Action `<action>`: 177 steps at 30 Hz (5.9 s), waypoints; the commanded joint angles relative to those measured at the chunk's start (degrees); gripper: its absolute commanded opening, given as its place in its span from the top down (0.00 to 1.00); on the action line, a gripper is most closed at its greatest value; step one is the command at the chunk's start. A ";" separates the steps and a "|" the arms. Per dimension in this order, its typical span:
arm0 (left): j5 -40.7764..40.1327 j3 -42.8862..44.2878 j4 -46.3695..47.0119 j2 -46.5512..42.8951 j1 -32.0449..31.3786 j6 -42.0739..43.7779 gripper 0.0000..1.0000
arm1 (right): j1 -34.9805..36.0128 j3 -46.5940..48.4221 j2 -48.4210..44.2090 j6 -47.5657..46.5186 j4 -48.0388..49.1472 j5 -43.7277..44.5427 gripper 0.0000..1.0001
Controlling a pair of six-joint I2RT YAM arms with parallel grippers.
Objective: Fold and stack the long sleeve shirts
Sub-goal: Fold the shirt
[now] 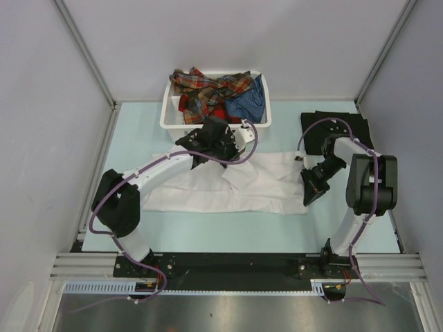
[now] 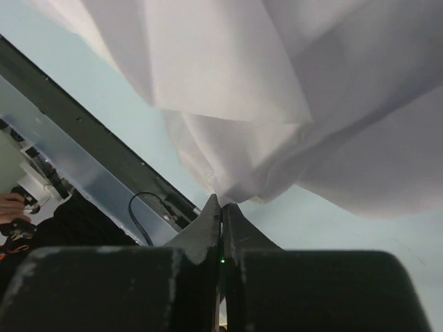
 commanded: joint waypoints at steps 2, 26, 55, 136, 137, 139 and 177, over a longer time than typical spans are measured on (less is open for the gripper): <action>-5.15 6.49 1.90 2.01 2.70 6.65 0.99 | -1.20 2.12 -0.68 0.19 1.90 2.18 1.00; 0.73 -43.15 -17.89 -31.12 43.75 64.93 0.22 | 0.56 -1.39 -0.86 0.37 4.71 4.02 0.85; 10.54 -27.61 -41.17 -25.94 57.29 67.34 0.34 | 1.44 5.29 -3.94 -3.77 -5.22 9.13 0.49; 20.50 -22.15 -5.48 -39.20 47.53 12.37 0.00 | 42.92 30.33 14.95 12.40 43.30 19.40 0.36; 20.24 -22.15 -5.57 -39.37 47.53 12.11 0.01 | 43.36 30.60 16.35 13.02 43.56 20.36 0.37; 20.24 -22.06 -5.57 -39.46 47.53 11.93 0.01 | 44.41 30.61 17.15 13.11 43.65 21.07 0.37; 21.20 -19.69 -5.75 -38.06 47.44 11.58 0.00 | 43.81 30.69 20.68 13.38 41.54 26.09 0.69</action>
